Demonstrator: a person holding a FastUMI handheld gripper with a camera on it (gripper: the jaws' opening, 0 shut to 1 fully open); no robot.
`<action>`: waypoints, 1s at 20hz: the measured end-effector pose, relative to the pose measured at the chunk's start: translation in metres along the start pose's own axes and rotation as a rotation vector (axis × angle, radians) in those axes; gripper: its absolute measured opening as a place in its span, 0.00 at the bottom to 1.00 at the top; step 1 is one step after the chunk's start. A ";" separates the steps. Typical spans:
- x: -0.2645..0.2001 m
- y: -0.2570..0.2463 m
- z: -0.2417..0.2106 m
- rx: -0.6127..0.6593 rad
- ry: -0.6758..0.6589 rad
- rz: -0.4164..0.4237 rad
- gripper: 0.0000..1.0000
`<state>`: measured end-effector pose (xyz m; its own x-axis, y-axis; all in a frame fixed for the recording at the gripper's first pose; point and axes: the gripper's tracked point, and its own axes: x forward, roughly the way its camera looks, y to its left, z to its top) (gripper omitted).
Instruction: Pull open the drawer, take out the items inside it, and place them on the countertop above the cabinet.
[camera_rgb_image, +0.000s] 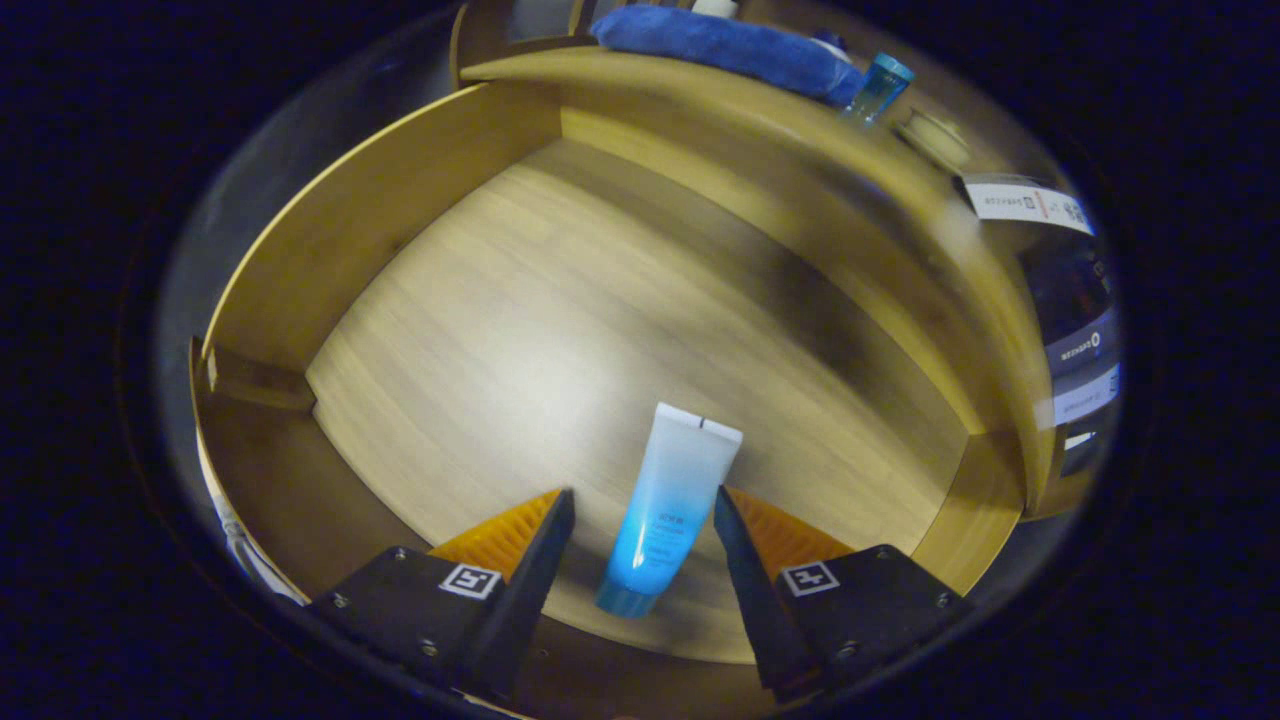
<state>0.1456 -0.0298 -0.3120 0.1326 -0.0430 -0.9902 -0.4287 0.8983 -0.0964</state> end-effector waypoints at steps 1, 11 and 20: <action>0.001 -0.003 -0.001 -0.011 0.018 -0.011 0.87; 0.009 0.003 0.000 0.005 0.050 0.057 0.66; -0.011 0.007 0.018 -0.103 -0.129 -0.040 0.42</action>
<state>0.1572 -0.0148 -0.3001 0.2620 -0.0155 -0.9649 -0.5095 0.8469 -0.1520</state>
